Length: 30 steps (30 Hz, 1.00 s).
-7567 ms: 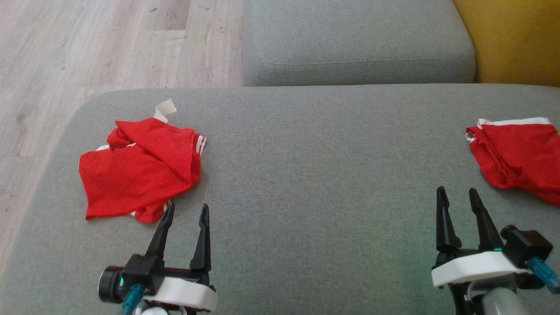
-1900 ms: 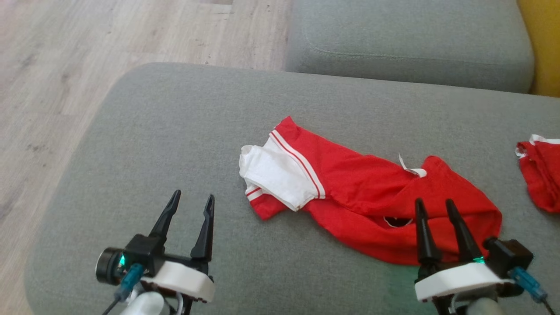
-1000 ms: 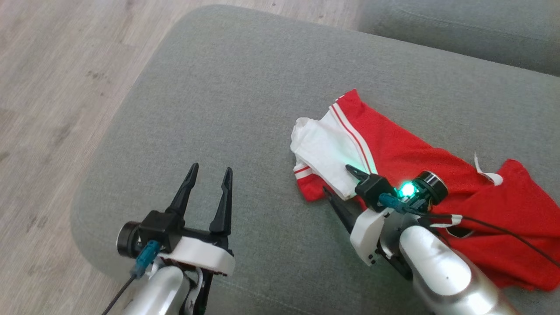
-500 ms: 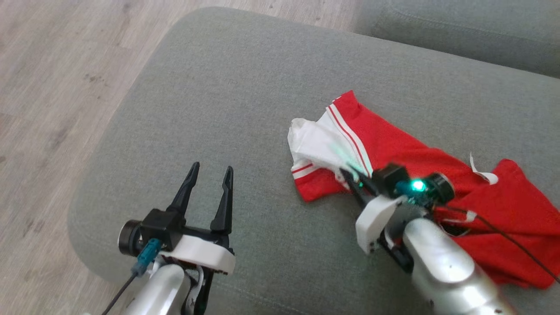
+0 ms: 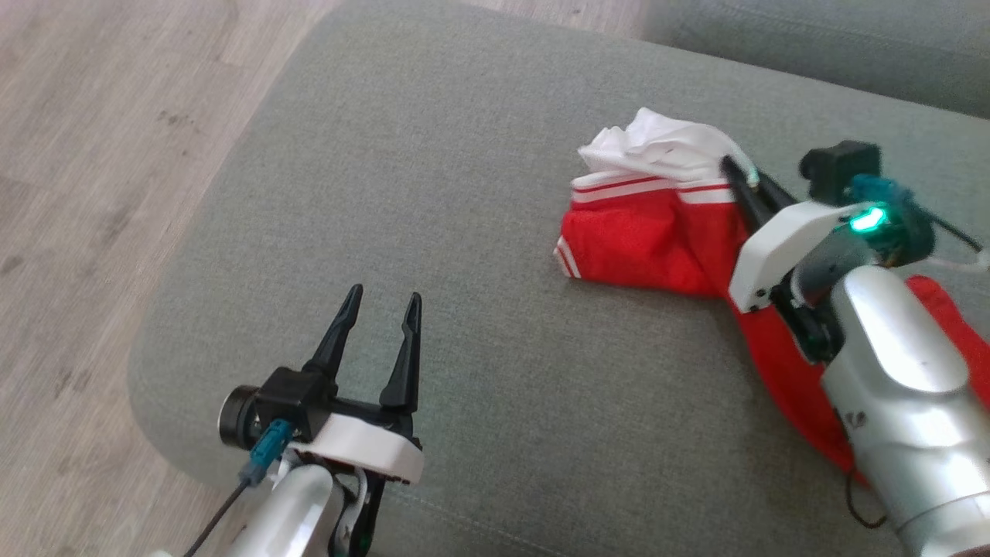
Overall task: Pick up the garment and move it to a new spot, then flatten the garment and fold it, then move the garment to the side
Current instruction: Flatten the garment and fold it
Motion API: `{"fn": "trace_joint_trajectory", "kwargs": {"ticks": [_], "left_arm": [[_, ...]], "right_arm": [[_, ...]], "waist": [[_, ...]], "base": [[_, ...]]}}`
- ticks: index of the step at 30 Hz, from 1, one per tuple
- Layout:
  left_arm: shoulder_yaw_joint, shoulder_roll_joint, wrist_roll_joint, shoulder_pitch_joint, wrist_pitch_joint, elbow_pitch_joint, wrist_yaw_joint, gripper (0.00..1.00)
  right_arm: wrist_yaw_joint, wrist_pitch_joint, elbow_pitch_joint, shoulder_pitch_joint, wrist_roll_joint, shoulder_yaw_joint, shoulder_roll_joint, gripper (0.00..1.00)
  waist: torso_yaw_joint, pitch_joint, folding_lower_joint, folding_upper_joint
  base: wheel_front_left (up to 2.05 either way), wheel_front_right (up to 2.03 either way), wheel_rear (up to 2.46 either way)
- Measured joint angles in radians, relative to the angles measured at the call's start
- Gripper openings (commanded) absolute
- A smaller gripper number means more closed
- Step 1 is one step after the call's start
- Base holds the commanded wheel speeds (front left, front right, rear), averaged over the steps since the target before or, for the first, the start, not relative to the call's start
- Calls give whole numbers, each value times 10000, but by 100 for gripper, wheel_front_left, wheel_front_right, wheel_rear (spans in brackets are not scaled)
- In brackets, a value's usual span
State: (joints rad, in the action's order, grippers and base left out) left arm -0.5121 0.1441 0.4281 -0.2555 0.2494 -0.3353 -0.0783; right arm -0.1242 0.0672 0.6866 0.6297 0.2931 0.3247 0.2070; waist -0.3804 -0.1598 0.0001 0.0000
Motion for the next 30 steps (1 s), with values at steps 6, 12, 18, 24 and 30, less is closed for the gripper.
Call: {"fn": "trace_joint_trajectory", "kwargs": {"ticks": [6,12,18,24,30], "left_arm": [[207,-56,-84,-3,0,-119,94,100],[297,-77,-265,-9,0,-192,169,100],[414,-44,-336,-10,0,-186,171,100],[633,6,-416,8,2,-111,173,100],[869,65,-366,216,2,42,167,100]], "right_arm": [[0,268,326,72,198,-230,203,100],[0,-267,1076,61,-690,-1404,205,100],[0,-1569,779,-180,-1210,-1927,-466,100],[0,-2894,-849,-1666,-1367,-2397,-1085,100],[0,-3152,-3173,-4241,-1628,-3216,-1471,100]], "waist": [[-98,-127,1,0],[93,-21,0,0],[577,242,0,0],[1324,606,-1,0],[2294,890,-2,0]], "base": [[0,0,0],[0,0,0],[0,0,0],[0,0,0],[0,0,0]]}}
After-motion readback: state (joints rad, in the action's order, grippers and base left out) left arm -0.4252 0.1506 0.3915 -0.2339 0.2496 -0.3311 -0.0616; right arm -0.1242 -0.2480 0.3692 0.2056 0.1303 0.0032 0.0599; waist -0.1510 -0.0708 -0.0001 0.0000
